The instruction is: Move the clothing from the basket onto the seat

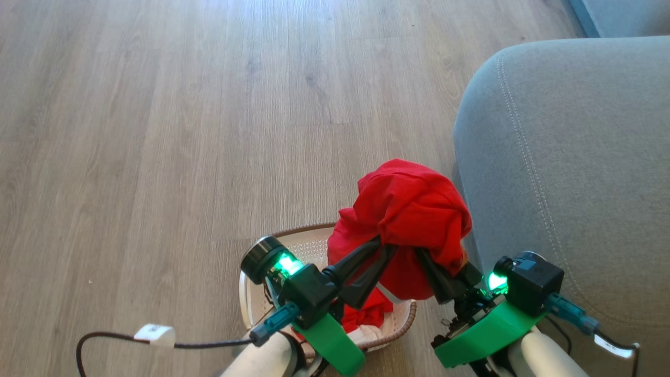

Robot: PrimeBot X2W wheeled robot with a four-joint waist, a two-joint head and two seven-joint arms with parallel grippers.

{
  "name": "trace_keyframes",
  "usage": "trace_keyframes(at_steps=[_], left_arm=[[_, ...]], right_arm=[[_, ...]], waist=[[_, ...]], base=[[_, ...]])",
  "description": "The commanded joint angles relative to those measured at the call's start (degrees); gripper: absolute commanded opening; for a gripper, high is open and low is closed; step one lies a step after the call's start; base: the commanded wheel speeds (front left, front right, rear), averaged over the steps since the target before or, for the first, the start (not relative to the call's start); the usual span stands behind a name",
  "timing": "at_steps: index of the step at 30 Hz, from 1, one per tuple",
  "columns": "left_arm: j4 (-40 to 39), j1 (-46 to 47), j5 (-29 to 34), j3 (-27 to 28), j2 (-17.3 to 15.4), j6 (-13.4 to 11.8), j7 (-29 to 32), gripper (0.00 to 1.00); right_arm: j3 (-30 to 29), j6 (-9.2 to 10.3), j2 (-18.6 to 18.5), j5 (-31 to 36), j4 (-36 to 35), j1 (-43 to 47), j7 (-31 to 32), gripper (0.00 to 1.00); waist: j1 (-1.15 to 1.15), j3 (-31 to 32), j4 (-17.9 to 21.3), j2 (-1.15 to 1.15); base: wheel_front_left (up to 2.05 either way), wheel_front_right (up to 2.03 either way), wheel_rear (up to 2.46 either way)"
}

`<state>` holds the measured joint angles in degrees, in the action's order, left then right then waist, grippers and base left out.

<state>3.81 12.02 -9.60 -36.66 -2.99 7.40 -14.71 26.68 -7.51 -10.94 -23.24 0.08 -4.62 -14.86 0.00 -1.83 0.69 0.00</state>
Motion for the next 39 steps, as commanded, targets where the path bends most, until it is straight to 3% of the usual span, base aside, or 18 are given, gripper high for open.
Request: trace_keyframes(at_steps=[1,2,3,4,6,13,26,39], left_arm=[[-2.1,2.4,0.1,2.4,0.1,0.1,-0.3,0.0],[-2.1,2.3,0.0,2.7,0.1,0.1,-0.3,0.0],[-2.2,2.3,0.0,3.0,0.1,0.1,-0.3,0.35],[-2.2,2.3,0.0,3.2,0.1,0.1,-0.3,0.53],[-2.5,2.2,0.1,3.9,0.1,0.1,-0.3,0.99],[-0.4,1.6,1.0,5.3,0.1,0.1,-0.3,1.0],[2.7,-0.4,2.4,10.0,0.1,0.0,-0.3,1.0],[6.2,-2.6,0.2,9.5,0.1,0.1,-0.3,1.0]], right_arm=[[0.1,0.02,0.3,-0.5,-1.7,-1.7,-0.1,0.0],[0.1,0.02,0.3,-0.5,-1.9,-1.7,-0.1,0.0],[0.0,0.02,0.2,-0.5,-2.0,-1.7,-0.1,0.0],[-0.1,0.02,0.2,-0.5,-2.1,-1.7,-0.1,0.0],[-0.8,0.02,0.3,-0.3,-2.1,-1.6,-0.1,0.0],[-3.2,0.02,0.4,2.3,-2.3,-1.5,-0.1,0.0],[-13.0,0.02,2.3,5.6,-2.9,-1.3,-0.1,0.0],[-23.0,0.02,4.6,7.9,-0.5,-0.3,-0.1,0.0]], waist=[[0.0,-0.1,0.1,0.0],[0.0,-0.1,0.1,0.0],[0.0,-0.1,0.1,0.0],[0.0,-0.1,0.1,0.0],[0.0,-0.1,0.1,0.0],[0.0,0.1,-0.1,0.0],[0.0,0.8,-0.7,0.0],[0.0,0.3,-0.3,0.0]], base=[[0.0,0.0,0.0],[0.0,0.0,0.0],[0.0,0.0,0.0],[0.0,0.0,0.0],[0.0,0.0,0.0],[0.0,0.0,0.0],[0.0,0.0,0.0],[0.0,0.0,0.0]])
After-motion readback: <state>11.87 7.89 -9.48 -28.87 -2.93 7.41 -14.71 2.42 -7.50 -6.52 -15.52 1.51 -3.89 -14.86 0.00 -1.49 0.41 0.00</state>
